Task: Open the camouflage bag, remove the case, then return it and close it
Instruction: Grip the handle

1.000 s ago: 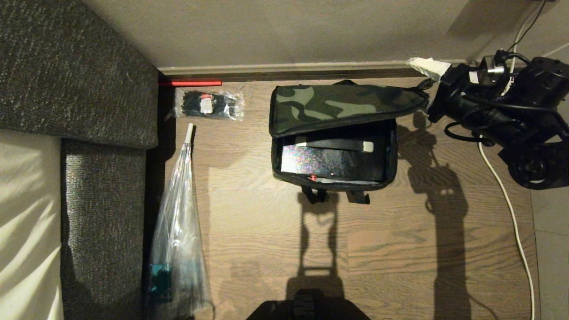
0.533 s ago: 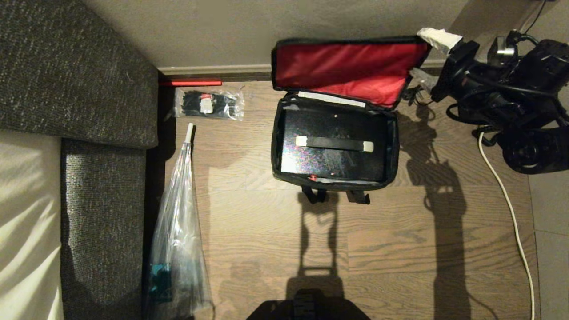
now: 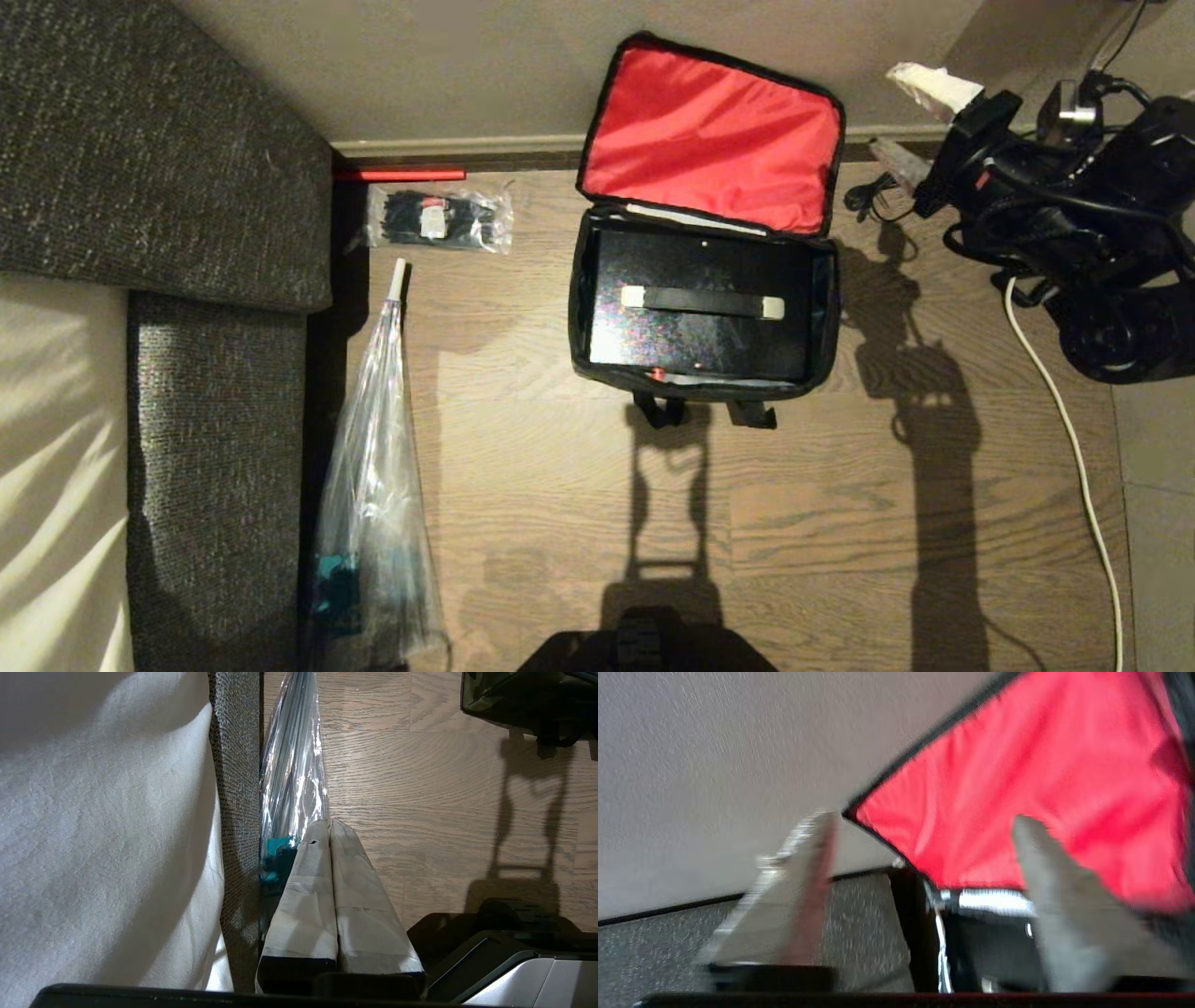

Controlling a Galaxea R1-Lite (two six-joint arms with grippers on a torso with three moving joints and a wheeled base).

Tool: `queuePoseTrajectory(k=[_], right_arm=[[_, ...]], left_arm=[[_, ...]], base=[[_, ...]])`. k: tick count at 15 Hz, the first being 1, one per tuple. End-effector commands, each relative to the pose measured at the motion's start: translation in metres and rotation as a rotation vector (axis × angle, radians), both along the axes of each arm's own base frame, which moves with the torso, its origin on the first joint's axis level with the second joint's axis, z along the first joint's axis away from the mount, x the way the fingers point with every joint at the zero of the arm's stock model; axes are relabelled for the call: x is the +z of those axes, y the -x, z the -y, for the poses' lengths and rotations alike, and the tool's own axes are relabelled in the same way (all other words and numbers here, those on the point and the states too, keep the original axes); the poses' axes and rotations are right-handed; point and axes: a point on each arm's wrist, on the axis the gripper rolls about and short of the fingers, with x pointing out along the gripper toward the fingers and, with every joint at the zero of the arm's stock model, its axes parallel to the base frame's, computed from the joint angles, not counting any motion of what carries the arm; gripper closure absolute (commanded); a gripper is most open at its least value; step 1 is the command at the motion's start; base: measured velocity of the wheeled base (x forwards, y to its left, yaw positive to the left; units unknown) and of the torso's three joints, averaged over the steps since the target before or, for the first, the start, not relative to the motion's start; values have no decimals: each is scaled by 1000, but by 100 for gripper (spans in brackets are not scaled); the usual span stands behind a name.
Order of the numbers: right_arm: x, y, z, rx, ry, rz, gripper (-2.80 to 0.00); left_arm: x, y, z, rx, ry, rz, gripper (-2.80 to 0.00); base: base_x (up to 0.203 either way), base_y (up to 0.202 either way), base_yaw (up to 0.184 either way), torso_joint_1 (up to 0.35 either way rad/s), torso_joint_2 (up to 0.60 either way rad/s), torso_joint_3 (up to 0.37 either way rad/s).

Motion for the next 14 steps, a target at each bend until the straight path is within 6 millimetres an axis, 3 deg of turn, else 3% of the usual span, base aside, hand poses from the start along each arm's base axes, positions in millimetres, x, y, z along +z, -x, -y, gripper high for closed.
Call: queuePoseTrajectory(k=[1, 6, 11, 14], right_arm=[[5, 21, 1, 33, -2, -11, 0], [-34, 69, 1, 164, 119, -189, 0], [-78, 126, 4, 181, 432, -322, 0], [-84, 164, 7, 176, 555, -337, 0]], left_arm=[[0, 0, 0, 0, 0, 0, 0], [0, 0, 0, 0, 0, 0, 0], [0, 0, 0, 0, 0, 0, 0], [0, 0, 0, 0, 0, 0, 0]], base=[[0, 0, 0, 0, 0, 0], [0, 0, 0, 0, 0, 0], [0, 0, 0, 0, 0, 0], [0, 0, 0, 0, 0, 0]])
